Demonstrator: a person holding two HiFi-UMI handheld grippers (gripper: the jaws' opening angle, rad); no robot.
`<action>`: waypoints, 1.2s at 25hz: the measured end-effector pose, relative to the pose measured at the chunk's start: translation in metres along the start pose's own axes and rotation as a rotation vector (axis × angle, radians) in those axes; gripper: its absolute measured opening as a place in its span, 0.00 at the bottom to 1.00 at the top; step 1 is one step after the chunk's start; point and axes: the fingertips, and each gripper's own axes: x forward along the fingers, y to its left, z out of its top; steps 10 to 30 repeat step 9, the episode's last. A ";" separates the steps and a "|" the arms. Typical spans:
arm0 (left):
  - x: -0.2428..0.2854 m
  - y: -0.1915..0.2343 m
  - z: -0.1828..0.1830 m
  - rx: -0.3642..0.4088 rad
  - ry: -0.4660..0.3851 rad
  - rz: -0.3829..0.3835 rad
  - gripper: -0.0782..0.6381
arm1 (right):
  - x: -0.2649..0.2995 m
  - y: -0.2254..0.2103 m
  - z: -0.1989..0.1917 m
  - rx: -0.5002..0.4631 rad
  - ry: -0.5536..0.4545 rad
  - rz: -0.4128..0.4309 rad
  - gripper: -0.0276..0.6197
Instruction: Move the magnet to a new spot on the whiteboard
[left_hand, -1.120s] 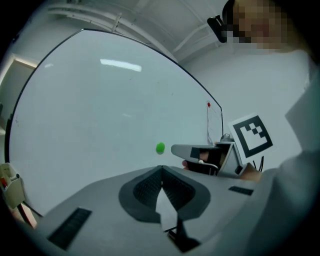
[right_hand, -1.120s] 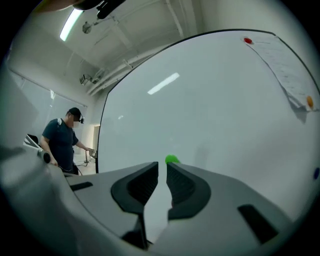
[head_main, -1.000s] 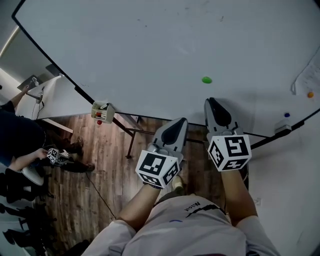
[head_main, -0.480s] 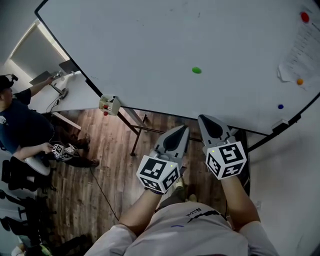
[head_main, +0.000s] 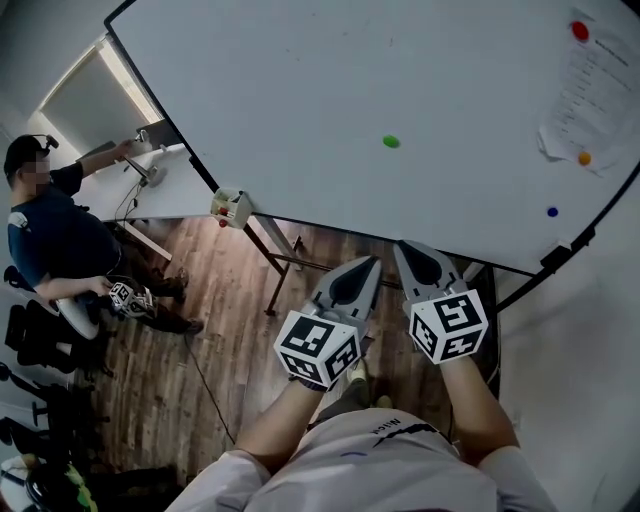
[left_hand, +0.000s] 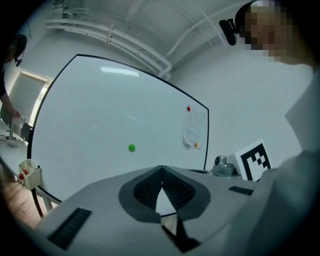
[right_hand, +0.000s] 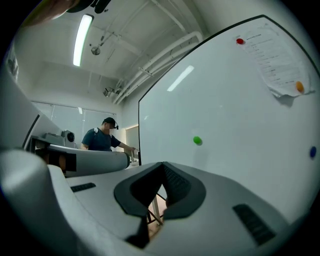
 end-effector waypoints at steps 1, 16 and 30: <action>-0.002 -0.002 0.001 0.000 -0.003 0.000 0.12 | -0.002 0.001 0.001 -0.003 -0.001 0.001 0.06; -0.006 -0.009 0.010 0.018 -0.025 0.000 0.12 | -0.008 0.003 0.005 -0.012 -0.003 0.003 0.06; -0.006 -0.009 0.010 0.018 -0.025 0.000 0.12 | -0.008 0.003 0.005 -0.012 -0.003 0.003 0.06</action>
